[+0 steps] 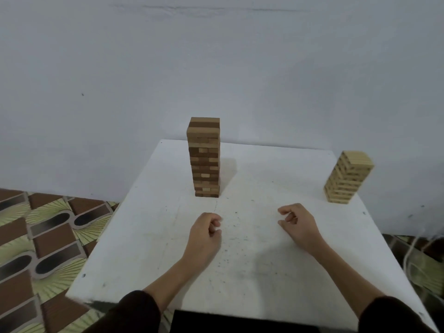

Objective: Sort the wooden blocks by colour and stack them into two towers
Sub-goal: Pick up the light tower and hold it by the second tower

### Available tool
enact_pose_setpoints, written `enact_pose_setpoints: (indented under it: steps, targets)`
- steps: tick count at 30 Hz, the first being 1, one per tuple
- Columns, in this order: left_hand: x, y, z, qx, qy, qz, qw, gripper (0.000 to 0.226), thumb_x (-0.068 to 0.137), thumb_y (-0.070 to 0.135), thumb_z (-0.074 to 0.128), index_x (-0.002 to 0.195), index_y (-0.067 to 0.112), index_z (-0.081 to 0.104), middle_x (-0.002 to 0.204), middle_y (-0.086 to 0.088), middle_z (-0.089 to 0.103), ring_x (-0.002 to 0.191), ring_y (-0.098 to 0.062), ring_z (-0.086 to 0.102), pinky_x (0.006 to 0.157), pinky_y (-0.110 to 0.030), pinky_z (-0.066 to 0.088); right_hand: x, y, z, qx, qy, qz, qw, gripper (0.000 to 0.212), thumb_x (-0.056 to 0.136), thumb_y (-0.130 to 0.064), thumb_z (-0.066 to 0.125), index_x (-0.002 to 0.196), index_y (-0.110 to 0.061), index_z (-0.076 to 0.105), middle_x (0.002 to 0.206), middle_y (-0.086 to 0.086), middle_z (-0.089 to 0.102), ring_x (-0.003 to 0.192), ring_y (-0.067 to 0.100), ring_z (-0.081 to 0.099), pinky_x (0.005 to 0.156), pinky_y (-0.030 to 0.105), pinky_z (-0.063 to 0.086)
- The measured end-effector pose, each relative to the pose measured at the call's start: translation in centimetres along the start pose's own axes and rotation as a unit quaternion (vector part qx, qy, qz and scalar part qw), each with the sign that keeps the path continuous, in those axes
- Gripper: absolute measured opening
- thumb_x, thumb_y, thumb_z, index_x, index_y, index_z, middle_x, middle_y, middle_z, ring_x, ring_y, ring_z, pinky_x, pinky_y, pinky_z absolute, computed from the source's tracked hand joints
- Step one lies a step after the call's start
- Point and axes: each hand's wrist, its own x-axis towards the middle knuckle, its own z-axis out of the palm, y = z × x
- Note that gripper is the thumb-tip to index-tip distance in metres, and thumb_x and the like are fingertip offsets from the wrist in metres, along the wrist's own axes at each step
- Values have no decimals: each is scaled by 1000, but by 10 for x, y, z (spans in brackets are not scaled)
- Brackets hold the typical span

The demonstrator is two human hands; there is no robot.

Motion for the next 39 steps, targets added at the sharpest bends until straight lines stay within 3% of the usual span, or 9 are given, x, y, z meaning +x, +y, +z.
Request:
enact_pose_setpoints:
  steps: [4,8,14,18,22,26,28,32,39]
  targets:
    - [-2,18,41,3,-83,38,996,30,80,-7,55,102,13,60,91,1,55,78,-1,49,70,-11,42,-15,19,-28,-21,49,37,998,18,78,4,69,94,-4,66,93,5,58,69,5,50,64,1,37]
    - [9,40,87,5,-142,47,989,31,81,-4,57,110,9,57,97,-1,52,76,-2,47,70,-10,40,-18,40,-57,-31,108,109,988,17,80,-2,69,96,-3,62,92,8,56,75,14,49,66,15,33]
    - [37,72,158,6,-196,59,979,41,81,0,62,120,4,50,103,-2,47,80,-9,45,68,-7,38,-3,68,-96,43,176,205,962,44,80,-3,71,118,-3,48,107,10,52,89,18,50,76,28,39]
    - [66,88,196,20,-216,51,975,51,82,6,67,127,6,44,112,-6,44,86,-12,43,67,-7,37,27,78,-113,55,141,219,964,64,79,-1,71,134,-5,38,119,8,51,98,17,49,81,29,43]
    - [97,100,226,53,-245,46,967,63,81,12,71,133,5,37,116,-7,42,90,-14,43,77,-17,39,56,90,-125,26,97,193,976,70,76,-2,74,136,-5,37,122,8,51,93,16,50,73,24,41]
    - [121,106,246,78,-262,41,961,80,79,15,75,143,7,28,129,-8,40,108,-21,48,90,-26,46,74,95,-134,18,40,143,989,60,75,2,72,125,-8,42,104,-4,54,76,7,53,54,12,41]
    - [128,108,251,67,-269,36,960,88,77,14,77,146,7,22,131,-8,38,110,-23,47,91,-28,46,78,96,-137,25,15,126,992,58,73,6,71,121,-12,43,94,-9,54,74,5,55,52,11,43]
    - [140,106,257,58,-275,44,959,93,74,16,79,146,8,21,130,-7,40,99,-16,46,81,-24,45,85,104,-139,21,-12,101,995,64,69,5,74,123,-13,45,98,-4,59,81,8,57,61,16,47]
    - [143,107,258,13,-261,62,963,71,75,15,78,135,9,42,115,-5,49,83,-11,46,62,-9,39,88,104,-140,36,-22,104,994,64,66,6,76,121,-14,49,99,-6,62,90,8,60,59,15,50]
